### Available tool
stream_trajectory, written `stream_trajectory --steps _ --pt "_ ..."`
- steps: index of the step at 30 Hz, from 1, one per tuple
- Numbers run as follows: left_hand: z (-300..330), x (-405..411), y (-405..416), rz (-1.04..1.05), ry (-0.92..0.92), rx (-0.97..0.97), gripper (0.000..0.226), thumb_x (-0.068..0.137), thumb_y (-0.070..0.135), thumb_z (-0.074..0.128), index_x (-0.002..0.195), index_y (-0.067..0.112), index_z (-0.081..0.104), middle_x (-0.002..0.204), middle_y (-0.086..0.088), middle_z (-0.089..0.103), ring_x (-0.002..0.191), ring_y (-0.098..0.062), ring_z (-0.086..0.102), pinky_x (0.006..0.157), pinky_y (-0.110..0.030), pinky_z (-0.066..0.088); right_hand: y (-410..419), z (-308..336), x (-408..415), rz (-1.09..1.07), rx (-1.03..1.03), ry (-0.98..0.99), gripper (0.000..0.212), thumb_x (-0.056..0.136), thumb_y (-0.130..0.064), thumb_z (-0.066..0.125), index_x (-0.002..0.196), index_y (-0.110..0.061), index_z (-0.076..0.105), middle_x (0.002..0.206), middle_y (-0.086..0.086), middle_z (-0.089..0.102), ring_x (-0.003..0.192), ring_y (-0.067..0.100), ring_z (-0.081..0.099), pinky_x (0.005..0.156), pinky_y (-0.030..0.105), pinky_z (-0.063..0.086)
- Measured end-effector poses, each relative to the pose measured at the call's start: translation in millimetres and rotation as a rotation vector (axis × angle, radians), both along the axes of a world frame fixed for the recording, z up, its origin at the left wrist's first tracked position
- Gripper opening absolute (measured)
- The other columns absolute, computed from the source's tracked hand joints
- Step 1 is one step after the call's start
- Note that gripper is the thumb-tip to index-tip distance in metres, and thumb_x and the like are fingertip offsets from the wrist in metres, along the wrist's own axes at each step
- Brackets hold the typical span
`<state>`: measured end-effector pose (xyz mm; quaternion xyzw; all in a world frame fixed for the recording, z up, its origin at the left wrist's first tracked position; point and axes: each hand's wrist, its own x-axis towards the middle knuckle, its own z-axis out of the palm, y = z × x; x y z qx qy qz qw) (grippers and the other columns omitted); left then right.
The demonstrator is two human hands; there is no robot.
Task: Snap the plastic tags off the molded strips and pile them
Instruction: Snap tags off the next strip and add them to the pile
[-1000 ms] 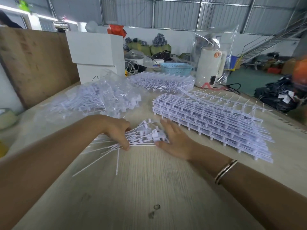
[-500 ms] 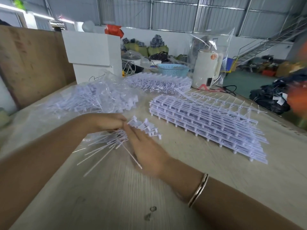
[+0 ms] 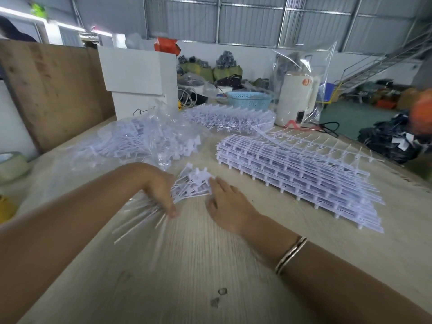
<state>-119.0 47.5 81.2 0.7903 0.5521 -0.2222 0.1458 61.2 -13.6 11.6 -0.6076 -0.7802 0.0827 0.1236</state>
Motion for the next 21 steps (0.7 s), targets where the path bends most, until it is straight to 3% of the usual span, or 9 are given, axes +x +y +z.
stream_trajectory --steps 3,5,8,10,12,14,16,21 --pt "-1 -13 3 -0.106 -0.098 0.081 0.088 0.081 0.023 0.072 0.147 0.016 0.015 0.147 -0.004 0.030 0.127 -0.018 0.037 0.098 -0.021 0.031 5 4 2 -0.018 0.159 0.065 0.046 0.095 -0.027 0.042 0.138 -0.015 0.035 0.137 0.007 0.040 0.122 0.026 0.041 0.100 0.037 0.038" --pt "-4 -23 3 -0.121 -0.151 0.124 0.094 0.083 0.013 0.067 0.150 0.023 0.002 0.146 -0.003 0.020 0.126 -0.019 0.036 0.100 -0.026 0.035 8 4 8 -0.022 0.172 0.095 0.048 0.093 -0.028 0.046 0.138 -0.015 0.035 0.136 0.006 0.039 0.122 0.026 0.042 0.099 0.037 0.039" --pt "-10 -32 3 -0.079 -0.285 0.107 0.099 0.084 0.021 0.068 0.148 0.033 -0.006 0.149 0.000 0.007 0.135 -0.018 0.033 0.106 -0.035 0.034 12 4 16 -0.095 0.004 0.221 0.074 0.093 -0.039 0.049 0.150 -0.016 0.006 0.156 0.008 0.012 0.140 0.029 0.021 0.111 0.040 0.027" --pt "-15 -33 3 -0.032 -0.281 0.138 0.106 0.078 0.042 0.072 0.149 0.030 -0.006 0.154 -0.002 0.004 0.138 -0.020 0.028 0.111 -0.038 0.030 15 9 17 -0.131 -0.116 0.350 0.088 0.092 -0.042 0.052 0.149 -0.019 -0.010 0.159 0.006 0.001 0.143 0.029 0.013 0.111 0.039 0.025" --pt "-18 -30 4 0.026 -0.253 0.160 0.112 0.071 0.057 0.071 0.150 0.022 0.000 0.154 -0.005 0.015 0.136 -0.021 0.031 0.111 -0.036 0.029 16 19 10 -0.119 -0.221 0.550 0.087 0.094 -0.023 0.053 0.148 -0.022 -0.015 0.159 0.003 0.000 0.141 0.029 0.021 0.102 0.035 0.035" --pt "-20 -23 6 0.037 -0.339 0.134 0.104 0.075 0.048 0.073 0.150 0.019 0.007 0.148 -0.006 0.032 0.128 -0.021 0.041 0.107 -0.034 0.034 19 29 -6 -0.090 -0.330 0.791 0.082 0.092 0.003 0.042 0.149 -0.021 -0.012 0.159 0.005 0.001 0.136 0.029 0.032 0.095 0.036 0.042" --pt "-20 -17 6 0.033 -0.399 0.118 0.097 0.078 0.033 0.075 0.149 0.020 0.010 0.146 -0.007 0.036 0.124 -0.021 0.044 0.104 -0.034 0.037 22 37 -24 -0.096 -0.388 0.919 0.078 0.091 0.012 0.035 0.150 -0.018 -0.005 0.158 0.009 0.007 0.134 0.033 0.036 0.093 0.037 0.041" --pt "-16 -25 10 0.080 -0.305 0.129 0.096 0.078 0.036 0.072 0.148 0.017 0.010 0.146 -0.005 0.034 0.125 -0.021 0.043 0.103 -0.034 0.039 37 49 -18 -0.178 -0.364 1.242 0.051 0.100 -0.007 0.027 0.149 -0.020 0.019 0.148 0.013 0.034 0.136 0.030 0.034 0.106 0.042 0.031"
